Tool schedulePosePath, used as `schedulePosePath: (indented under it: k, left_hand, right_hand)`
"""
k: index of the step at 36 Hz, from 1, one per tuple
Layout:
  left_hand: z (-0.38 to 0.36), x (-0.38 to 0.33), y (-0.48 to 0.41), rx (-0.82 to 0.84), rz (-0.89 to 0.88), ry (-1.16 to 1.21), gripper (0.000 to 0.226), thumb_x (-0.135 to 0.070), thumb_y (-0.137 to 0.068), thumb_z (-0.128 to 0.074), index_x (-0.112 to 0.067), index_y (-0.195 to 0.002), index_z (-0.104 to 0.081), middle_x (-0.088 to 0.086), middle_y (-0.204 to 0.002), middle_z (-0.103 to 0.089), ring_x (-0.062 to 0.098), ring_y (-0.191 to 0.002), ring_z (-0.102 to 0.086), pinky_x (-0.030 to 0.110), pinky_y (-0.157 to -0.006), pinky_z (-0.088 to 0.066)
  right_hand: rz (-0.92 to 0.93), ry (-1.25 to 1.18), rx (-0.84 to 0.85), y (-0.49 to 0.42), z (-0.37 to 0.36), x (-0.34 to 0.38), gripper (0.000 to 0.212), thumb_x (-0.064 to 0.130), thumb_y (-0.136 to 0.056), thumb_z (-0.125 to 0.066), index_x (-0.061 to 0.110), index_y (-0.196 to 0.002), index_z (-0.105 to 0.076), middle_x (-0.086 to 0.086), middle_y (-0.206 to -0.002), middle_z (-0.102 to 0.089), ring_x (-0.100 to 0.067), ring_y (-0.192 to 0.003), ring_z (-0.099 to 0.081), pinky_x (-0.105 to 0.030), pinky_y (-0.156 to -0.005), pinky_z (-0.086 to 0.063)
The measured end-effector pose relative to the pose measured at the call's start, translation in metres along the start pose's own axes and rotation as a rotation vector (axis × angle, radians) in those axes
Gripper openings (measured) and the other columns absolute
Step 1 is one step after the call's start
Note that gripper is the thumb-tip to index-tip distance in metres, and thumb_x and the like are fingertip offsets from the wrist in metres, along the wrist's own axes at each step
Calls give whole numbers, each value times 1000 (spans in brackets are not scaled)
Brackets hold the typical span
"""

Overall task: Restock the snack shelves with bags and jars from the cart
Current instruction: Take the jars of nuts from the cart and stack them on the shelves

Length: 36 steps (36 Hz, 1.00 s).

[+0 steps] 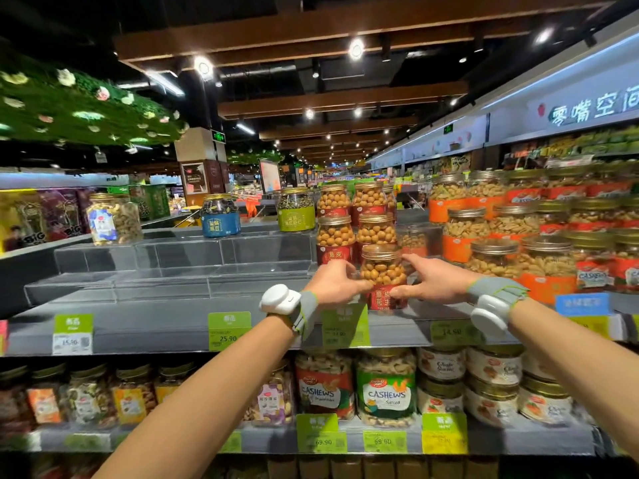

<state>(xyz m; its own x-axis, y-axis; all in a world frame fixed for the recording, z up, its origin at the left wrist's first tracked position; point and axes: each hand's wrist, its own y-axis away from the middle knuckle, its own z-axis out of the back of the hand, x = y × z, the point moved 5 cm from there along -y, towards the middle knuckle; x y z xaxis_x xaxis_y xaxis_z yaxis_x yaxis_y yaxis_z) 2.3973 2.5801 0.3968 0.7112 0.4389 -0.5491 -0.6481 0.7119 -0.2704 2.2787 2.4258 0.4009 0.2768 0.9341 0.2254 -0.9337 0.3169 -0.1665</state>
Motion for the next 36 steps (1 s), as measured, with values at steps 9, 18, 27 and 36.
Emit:
schedulePosePath:
  k: [9,18,27,36]
  left_hand:
    - [15,-20,35,-334,-36,627,15,-29,-85,-80,-14,-84,-79,2,-79,-76,8,-66,-63,24,-55,-52]
    - [-15,-61,77,-193,-62,917,13,-22,-89,-76,-15,-78,-79,3,-80,-75,16,-75,-67,33,-69,-57]
    - [-57,-109,110,166,-193,1110,23,-11,-104,-50,-6,-104,-72,3,-98,-76,9,-75,-65,21,-54,-52]
    - [-145,-166,149,412,-157,1187,18,-14,-100,-58,-9,-101,-75,5,-100,-77,11,-73,-64,21,-57,-51]
  right_hand:
    - [29,-103,-45,9,7,-8,90,52,-89,-67,15,-157,-20,-3,-152,-44,-18,-134,-45,-29,-108,-37]
    - [77,-159,-168,47,14,-5,80,50,-89,-67,20,-154,-32,-9,-151,-37,-22,-133,-47,-36,-113,-38]
    - [-34,-182,-269,131,33,-26,65,37,-92,-68,17,-148,-41,-9,-136,-43,-22,-121,-53,-27,-100,-41]
    - [-319,-160,-219,265,21,-90,54,40,-95,-64,22,-143,-48,-2,-133,-42,-19,-121,-50,-26,-96,-39]
